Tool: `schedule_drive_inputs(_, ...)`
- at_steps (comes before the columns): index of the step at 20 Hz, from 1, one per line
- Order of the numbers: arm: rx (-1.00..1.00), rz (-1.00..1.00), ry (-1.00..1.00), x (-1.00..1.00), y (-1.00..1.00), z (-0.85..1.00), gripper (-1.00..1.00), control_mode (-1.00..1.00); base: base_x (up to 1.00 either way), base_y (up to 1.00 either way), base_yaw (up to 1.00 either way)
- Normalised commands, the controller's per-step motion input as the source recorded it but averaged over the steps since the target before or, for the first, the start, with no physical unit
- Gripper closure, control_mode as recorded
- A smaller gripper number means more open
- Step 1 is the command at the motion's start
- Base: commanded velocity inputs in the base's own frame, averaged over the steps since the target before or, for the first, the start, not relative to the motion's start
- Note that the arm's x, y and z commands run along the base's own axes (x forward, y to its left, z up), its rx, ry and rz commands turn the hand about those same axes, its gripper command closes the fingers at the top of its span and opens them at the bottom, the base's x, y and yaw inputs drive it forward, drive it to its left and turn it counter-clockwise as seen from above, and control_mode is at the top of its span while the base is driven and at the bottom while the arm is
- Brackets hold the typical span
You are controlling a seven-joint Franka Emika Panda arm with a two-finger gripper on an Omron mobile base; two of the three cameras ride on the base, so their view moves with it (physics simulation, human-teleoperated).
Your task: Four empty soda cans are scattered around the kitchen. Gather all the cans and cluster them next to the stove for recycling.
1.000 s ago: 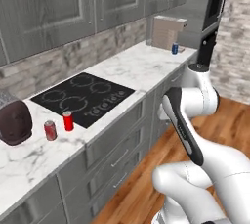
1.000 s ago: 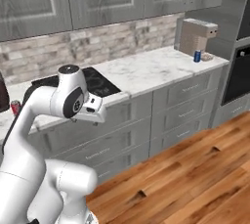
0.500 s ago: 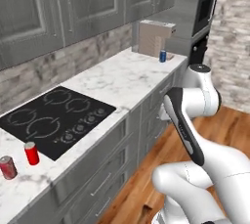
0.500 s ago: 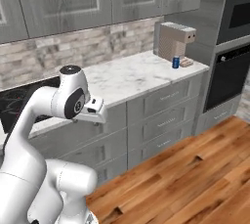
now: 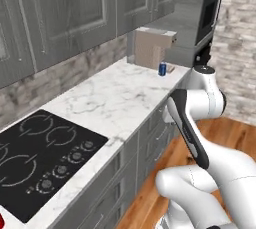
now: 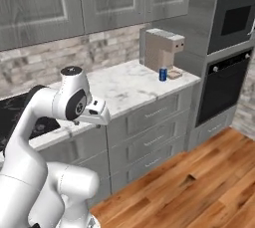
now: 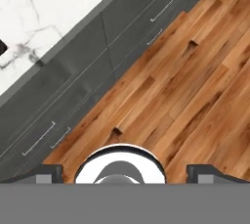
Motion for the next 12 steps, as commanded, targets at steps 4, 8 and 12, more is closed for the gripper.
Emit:
schedule_drive_inputs(4, 0.00, 0.00, 0.00, 0.00, 0.00, 0.00, -1.00, 1.00, 0.84, -0.21, -0.09)
schedule_drive_inputs(8, 0.00, 0.00, 0.00, 0.00, 0.00, 0.00, -1.00, 1.00, 0.87, -0.20, -0.08)
schedule_drive_inputs(12, 0.00, 0.00, 0.00, 0.00, 0.00, 0.00, -1.00, 1.00, 0.84, -0.28, -0.04)
